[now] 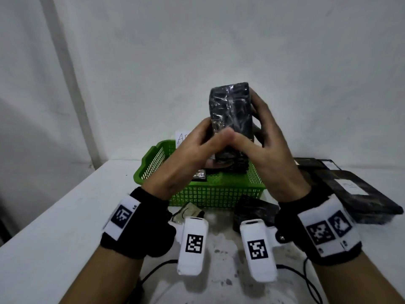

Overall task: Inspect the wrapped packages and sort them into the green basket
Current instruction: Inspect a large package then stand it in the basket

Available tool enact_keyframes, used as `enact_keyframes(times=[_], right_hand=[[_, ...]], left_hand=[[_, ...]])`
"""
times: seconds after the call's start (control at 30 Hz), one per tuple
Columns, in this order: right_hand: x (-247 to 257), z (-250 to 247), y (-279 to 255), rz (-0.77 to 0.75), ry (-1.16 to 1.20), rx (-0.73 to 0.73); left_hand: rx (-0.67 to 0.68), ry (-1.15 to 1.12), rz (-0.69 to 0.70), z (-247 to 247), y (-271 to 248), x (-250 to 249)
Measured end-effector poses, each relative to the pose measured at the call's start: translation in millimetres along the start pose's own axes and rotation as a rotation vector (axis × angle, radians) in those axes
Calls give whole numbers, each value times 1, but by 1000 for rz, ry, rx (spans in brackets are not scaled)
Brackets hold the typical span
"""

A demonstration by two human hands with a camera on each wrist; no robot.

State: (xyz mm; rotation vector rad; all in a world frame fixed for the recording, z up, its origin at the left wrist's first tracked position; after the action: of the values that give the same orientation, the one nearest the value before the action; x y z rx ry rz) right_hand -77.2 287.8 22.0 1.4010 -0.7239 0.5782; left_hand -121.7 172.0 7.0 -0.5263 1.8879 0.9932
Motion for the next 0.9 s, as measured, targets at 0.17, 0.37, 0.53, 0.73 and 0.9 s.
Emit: enact_keyframes(times=[0.17,0.37,0.53,0.73,0.9], right_hand=[[-10,-7,3,118,173,156],[-6,-20,3,150,195,234],[-22,-92,13,209,-94,-215],[-35,-142,-23,524,244,-290],[17,-221,-74,510,50,-546]], left_hand=[[-85,-43,59,-14,2,-5],[-76,51,106,-10,1,-15],[-10,-265,65,-2,6,-6],[177,-677,-48,39,14,12],[287,-333,3,83,41,0]])
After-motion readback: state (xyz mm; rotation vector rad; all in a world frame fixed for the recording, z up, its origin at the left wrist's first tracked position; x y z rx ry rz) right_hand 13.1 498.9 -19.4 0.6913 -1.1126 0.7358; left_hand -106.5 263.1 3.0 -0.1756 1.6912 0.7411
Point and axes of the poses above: each hand's wrist, its own y-axis towards the middle knuckle, its own z-axis out of the palm, x = y × z, the point moved 8 cm from there along y, towards the middle knuckle, and after that the axes turned 11 degrees about y, right-handed, at the moved point
